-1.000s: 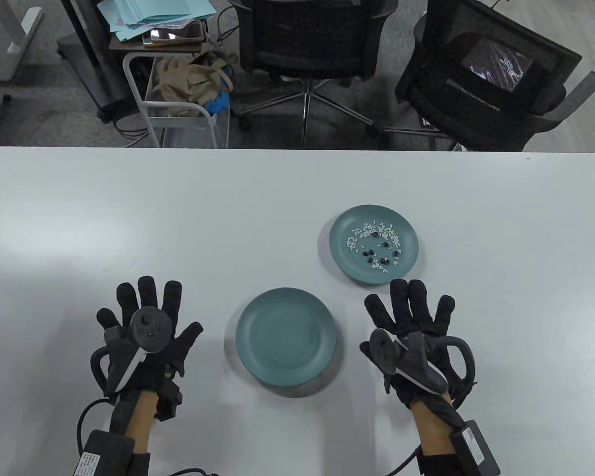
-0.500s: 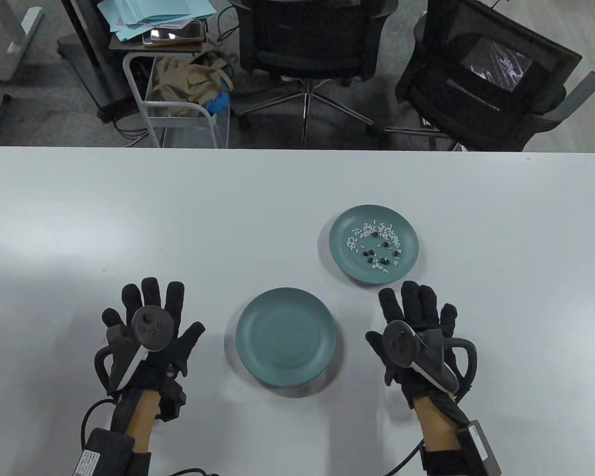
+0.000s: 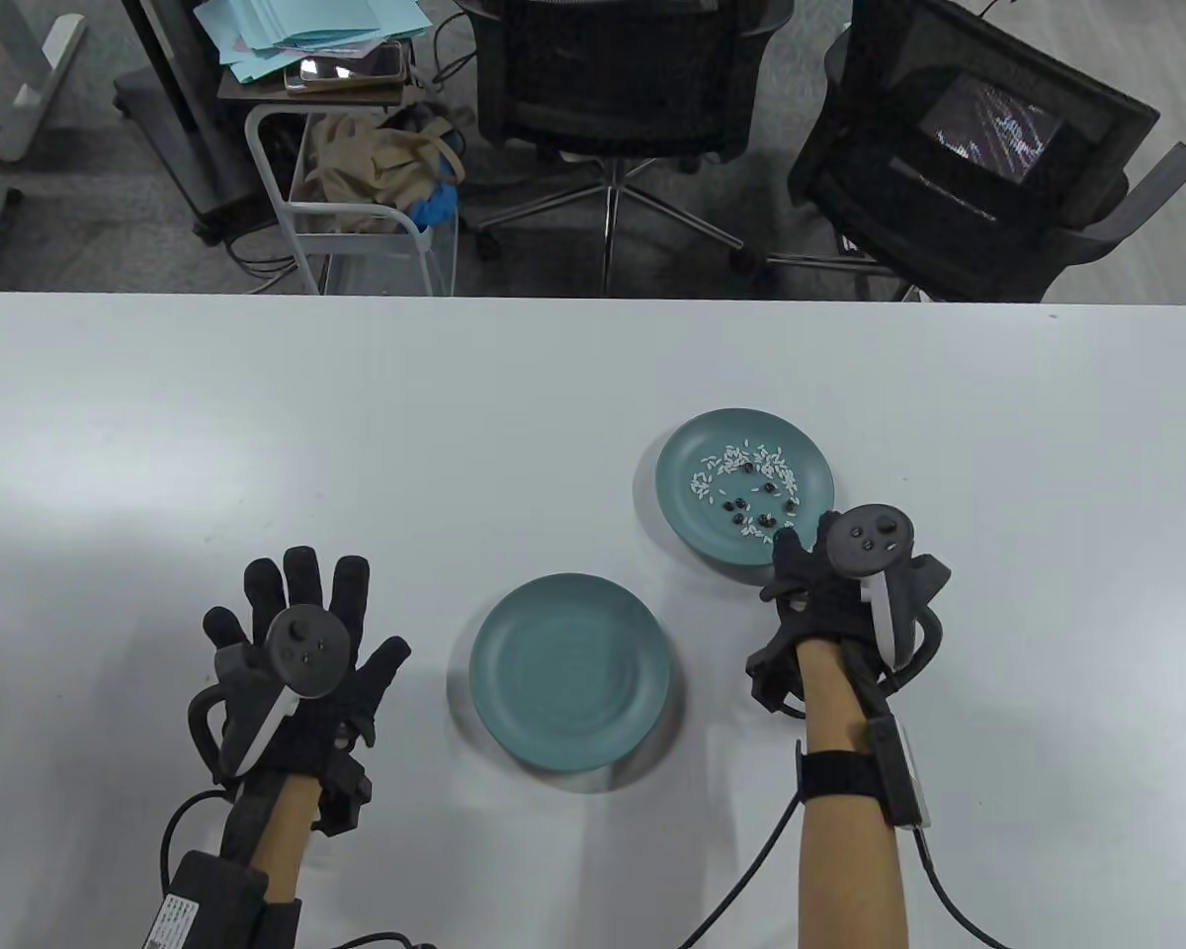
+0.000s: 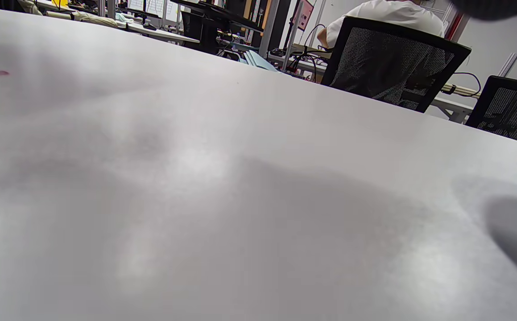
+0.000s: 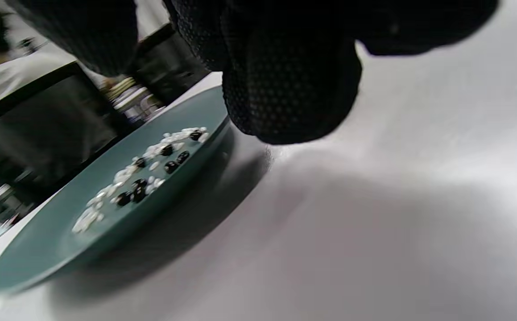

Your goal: Pick coffee beans with hand pinch into plate

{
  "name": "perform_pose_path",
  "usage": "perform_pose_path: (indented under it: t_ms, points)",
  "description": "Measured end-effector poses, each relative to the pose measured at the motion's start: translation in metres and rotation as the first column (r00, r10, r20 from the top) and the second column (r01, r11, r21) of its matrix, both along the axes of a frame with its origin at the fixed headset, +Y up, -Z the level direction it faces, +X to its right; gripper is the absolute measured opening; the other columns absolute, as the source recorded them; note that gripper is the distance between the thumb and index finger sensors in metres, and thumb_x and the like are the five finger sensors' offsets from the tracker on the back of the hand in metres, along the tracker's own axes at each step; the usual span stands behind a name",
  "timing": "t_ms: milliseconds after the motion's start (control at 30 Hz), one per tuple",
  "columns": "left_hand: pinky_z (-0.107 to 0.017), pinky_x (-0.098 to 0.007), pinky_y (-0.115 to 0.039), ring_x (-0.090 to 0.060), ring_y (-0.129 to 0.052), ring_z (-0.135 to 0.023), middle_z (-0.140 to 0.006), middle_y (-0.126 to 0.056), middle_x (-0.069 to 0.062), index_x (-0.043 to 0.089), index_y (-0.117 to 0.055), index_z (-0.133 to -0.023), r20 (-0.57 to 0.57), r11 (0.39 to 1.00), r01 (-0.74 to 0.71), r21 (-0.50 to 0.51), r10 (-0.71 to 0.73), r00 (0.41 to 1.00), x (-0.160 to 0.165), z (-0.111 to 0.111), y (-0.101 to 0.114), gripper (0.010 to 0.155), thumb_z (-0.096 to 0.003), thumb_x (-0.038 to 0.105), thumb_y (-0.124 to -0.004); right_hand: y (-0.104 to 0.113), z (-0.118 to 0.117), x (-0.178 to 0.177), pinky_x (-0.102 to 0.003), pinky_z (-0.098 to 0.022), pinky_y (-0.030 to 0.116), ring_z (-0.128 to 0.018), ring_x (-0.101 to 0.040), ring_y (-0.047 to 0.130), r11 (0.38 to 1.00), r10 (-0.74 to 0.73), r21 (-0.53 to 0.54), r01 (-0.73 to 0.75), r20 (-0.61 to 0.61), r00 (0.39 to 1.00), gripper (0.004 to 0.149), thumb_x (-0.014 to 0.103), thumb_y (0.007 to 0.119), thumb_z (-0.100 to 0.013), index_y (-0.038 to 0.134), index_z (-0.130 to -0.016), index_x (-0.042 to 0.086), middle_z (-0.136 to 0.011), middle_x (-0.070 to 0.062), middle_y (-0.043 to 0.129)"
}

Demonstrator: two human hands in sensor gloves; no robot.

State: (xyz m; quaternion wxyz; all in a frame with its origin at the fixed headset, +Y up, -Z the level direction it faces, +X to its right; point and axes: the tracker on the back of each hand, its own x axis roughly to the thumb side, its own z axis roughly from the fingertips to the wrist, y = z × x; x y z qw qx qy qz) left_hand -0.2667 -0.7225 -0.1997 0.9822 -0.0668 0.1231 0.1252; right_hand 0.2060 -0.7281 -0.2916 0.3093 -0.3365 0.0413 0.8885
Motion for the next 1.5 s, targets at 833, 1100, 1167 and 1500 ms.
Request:
perform_pose_path:
  t_ms: [833, 1100, 1167, 1500]
  points:
    - [-0.072, -0.056, 0.006, -0.015, 0.009, -0.107, -0.109, 0.004, 0.023, 0.059, -0.017, -0.097, 0.039, 1.000, -0.021, 0.008, 0.021, 0.999, 0.008, 0.003, 0.003, 0.080, -0.0344, 0.072, -0.065, -0.039, -0.004, 0.026, -0.039, -0.017, 0.086, -0.019, -0.021, 0.099, 0.925, -0.379, 0.085, 0.370, 0.243, 0.893, 0.050, 0.035, 0.082, -0.041, 0.077, -0.081, 0.006, -0.053, -0.011, 0.100]
    - [-0.072, -0.058, 0.004, -0.016, 0.007, -0.108, -0.109, 0.002, 0.023, 0.059, -0.019, -0.097, 0.066, 1.000, -0.018, -0.012, 0.019, 0.998, 0.015, 0.004, 0.000, 0.078, -0.0347, 0.071, -0.065, -0.028, 0.013, 0.028, -0.038, -0.017, 0.086, -0.020, -0.020, 0.099, 0.885, -0.459, 0.180, 0.429, 0.179, 0.870, 0.049, 0.035, 0.081, -0.041, 0.075, -0.081, 0.007, -0.053, -0.010, 0.099]
    - [-0.072, -0.059, 0.003, -0.016, 0.007, -0.108, -0.109, 0.003, 0.023, 0.058, -0.019, -0.097, 0.075, 1.000, -0.020, -0.018, 0.021, 0.997, 0.018, 0.004, 0.000, 0.078, -0.0350, 0.071, -0.065, -0.020, 0.018, 0.031, -0.038, -0.018, 0.086, -0.021, -0.020, 0.099, 0.881, -0.450, 0.216, 0.421, 0.113, 0.886, 0.049, 0.035, 0.081, -0.041, 0.074, -0.082, 0.008, -0.054, -0.010, 0.099]
    - [-0.072, -0.059, 0.003, -0.016, 0.007, -0.108, -0.109, 0.002, 0.023, 0.057, -0.020, -0.098, 0.103, 1.000, -0.016, -0.012, 0.017, 0.994, 0.028, 0.007, 0.005, 0.078, -0.0357, 0.070, -0.065, 0.044, 0.047, 0.013, -0.036, -0.016, 0.086, -0.018, -0.017, 0.098, 0.900, -0.320, 0.285, 0.330, -0.085, 0.944, 0.049, 0.035, 0.080, -0.042, 0.074, -0.084, 0.010, -0.052, -0.009, 0.099]
